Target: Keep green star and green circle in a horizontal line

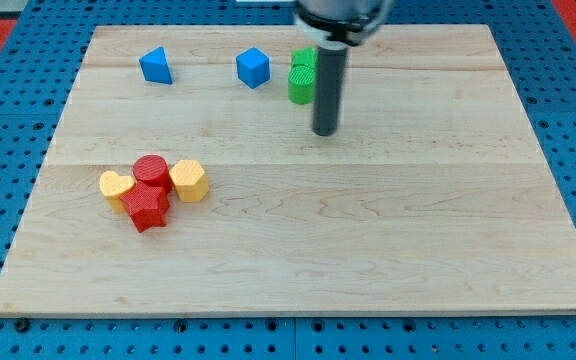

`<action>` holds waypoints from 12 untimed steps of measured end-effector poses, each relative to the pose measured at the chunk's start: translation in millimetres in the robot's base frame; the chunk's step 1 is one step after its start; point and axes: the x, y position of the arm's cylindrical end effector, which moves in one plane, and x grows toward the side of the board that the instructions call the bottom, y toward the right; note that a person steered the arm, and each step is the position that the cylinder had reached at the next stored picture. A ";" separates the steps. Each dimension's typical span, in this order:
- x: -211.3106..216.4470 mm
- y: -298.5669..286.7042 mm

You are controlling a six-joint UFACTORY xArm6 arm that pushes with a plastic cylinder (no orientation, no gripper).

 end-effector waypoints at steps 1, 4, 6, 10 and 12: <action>-47.6 -31.2; -112.0 -74.4; -91.2 74.7; -127.0 176.3; -40.1 170.9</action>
